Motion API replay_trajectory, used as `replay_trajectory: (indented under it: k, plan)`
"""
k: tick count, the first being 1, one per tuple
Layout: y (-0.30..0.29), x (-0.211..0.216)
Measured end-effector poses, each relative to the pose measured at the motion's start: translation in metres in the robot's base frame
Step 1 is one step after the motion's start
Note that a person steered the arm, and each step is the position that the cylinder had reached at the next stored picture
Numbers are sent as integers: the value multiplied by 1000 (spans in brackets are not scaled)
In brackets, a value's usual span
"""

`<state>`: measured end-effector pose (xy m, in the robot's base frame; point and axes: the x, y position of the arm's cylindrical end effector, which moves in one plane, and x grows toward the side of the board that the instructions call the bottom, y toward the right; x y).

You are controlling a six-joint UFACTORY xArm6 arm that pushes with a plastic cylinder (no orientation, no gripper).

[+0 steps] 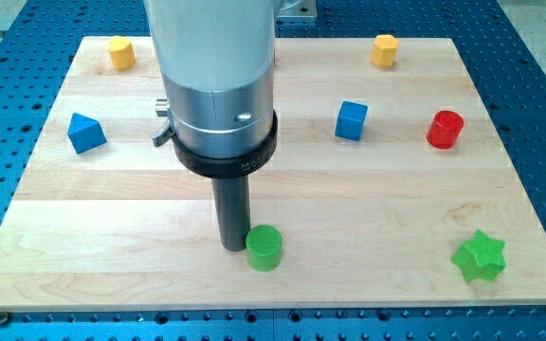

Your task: Move the blue cube to the bottom left side of the board

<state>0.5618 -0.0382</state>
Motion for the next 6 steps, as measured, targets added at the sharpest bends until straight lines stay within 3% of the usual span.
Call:
replay_trajectory:
  k: [2,5,6]
  plan:
    - [-4,-5]
    - [-14,-69]
    - [49,-77]
